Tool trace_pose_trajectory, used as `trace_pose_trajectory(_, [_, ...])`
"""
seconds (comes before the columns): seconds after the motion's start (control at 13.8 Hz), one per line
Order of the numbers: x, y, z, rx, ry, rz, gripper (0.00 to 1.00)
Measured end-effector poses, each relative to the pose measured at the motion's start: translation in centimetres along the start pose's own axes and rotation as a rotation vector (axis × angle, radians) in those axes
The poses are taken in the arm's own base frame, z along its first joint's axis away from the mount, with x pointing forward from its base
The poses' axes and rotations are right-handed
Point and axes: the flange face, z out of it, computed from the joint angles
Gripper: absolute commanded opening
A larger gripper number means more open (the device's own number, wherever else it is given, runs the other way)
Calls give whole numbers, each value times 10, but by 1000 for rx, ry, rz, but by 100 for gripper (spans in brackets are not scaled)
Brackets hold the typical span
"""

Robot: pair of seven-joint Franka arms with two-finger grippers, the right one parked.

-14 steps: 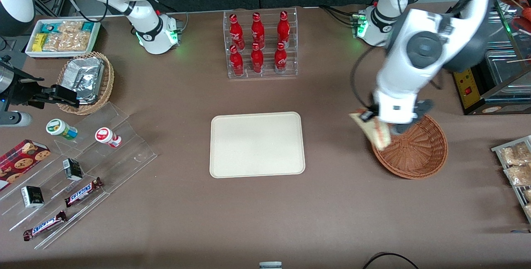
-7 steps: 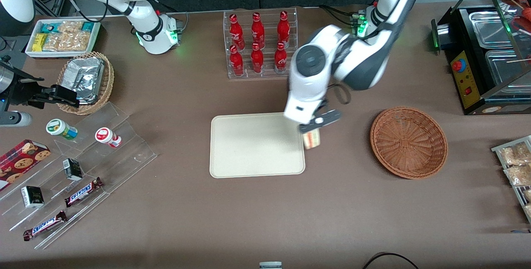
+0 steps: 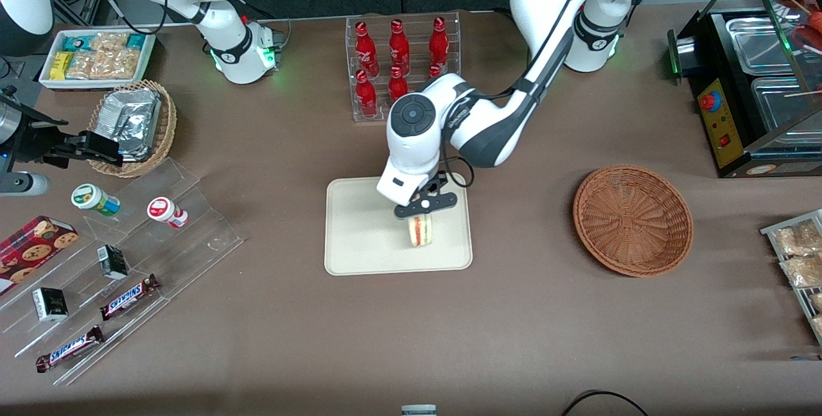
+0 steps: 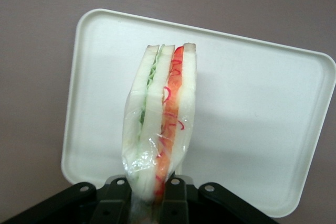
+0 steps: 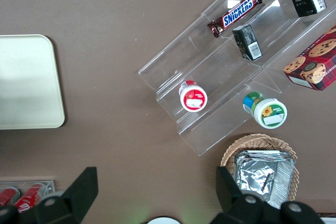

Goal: Place sandwich from basket to tray
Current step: 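Carry the sandwich over the cream tray and lower it, then open the left gripper to release the sandwich onto the tray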

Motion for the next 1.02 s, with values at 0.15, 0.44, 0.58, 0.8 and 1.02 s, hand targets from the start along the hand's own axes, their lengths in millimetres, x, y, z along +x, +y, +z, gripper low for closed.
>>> trace_pose_trajectory(0.15, [-12, 10, 27, 17, 11, 37, 20])
trace_pose_trajectory(0.44, [-21, 12, 76, 61, 3, 67, 20])
trace_pose_trajectory(0.58, [-19, 11, 81, 69, 5, 72, 51])
trace_pose_trajectory(0.8, [-19, 10, 82, 71, 6, 76, 100])
trace_pose_trajectory(1.02, [-17, 12, 78, 64, 11, 81, 100])
